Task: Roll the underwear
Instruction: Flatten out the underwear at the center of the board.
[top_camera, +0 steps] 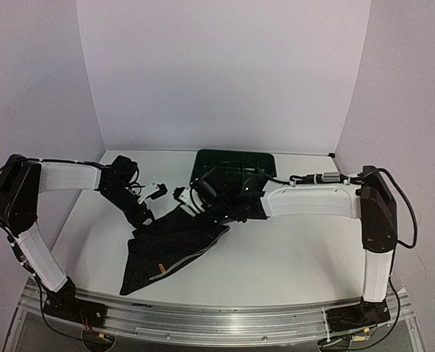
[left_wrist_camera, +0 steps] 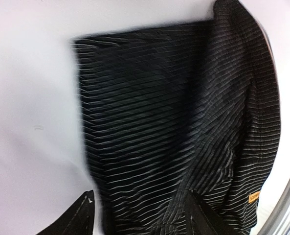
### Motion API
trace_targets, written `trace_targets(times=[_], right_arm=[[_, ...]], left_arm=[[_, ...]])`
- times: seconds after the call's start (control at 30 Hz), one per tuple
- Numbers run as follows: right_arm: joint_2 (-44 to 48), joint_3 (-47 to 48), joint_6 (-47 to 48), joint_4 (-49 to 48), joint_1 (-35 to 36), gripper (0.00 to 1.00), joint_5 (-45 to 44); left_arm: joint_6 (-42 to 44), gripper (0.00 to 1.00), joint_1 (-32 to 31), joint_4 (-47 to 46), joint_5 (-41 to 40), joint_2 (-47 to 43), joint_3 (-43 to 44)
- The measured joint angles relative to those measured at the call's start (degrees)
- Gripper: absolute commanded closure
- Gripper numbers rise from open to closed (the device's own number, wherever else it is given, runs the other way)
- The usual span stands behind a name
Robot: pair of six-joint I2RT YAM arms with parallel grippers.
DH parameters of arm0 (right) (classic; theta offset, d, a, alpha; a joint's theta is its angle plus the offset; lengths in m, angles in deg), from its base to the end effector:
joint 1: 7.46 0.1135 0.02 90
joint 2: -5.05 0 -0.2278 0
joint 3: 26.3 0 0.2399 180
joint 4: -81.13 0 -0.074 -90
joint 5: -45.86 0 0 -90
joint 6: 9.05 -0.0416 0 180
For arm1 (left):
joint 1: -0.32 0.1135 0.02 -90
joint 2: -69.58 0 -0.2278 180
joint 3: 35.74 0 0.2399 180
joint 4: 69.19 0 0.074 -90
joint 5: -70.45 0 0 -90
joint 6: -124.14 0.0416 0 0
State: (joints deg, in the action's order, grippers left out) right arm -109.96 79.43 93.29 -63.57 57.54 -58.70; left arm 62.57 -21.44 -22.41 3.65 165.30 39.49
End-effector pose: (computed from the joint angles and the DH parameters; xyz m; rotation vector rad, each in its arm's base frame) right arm 0.1931 0.3893 0.2011 -1.3528 1.8890 0.1650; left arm 0.2826 -0.1304 0.1527 1.2361 2.3789 -0.5176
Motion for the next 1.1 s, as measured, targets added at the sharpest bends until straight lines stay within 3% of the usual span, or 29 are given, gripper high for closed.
trace_targets(times=[0.07, 0.2, 0.4, 0.67, 1.1], right_arm=[[-0.73, 2.54, -1.62, -0.82, 4.36, 0.36, 2.23], [-5.4, 9.41, -8.19, -1.81, 9.92, 0.45, 6.29], [-15.38, 15.68, -15.88, -2.18, 11.08, 0.55, 7.01], [-26.99, 26.69, -23.74, 4.38, 11.22, 0.63, 3.94], [-27.16, 26.91, -26.43, 8.91, 13.4, 0.62, 2.94]], left_arm=[[0.05, 0.29, 2.57, 0.24, 1.42, -2.7, 1.12], [0.81, 0.28, 6.95, 0.81, 4.53, -11.76, 0.25], [1.95, 0.28, 12.1, 2.54, 5.74, -22.58, -6.52], [1.64, 0.28, 12.81, 5.25, 6.68, -21.48, -10.64], [1.78, 0.28, 12.81, 5.22, 6.84, -20.52, -10.97]])
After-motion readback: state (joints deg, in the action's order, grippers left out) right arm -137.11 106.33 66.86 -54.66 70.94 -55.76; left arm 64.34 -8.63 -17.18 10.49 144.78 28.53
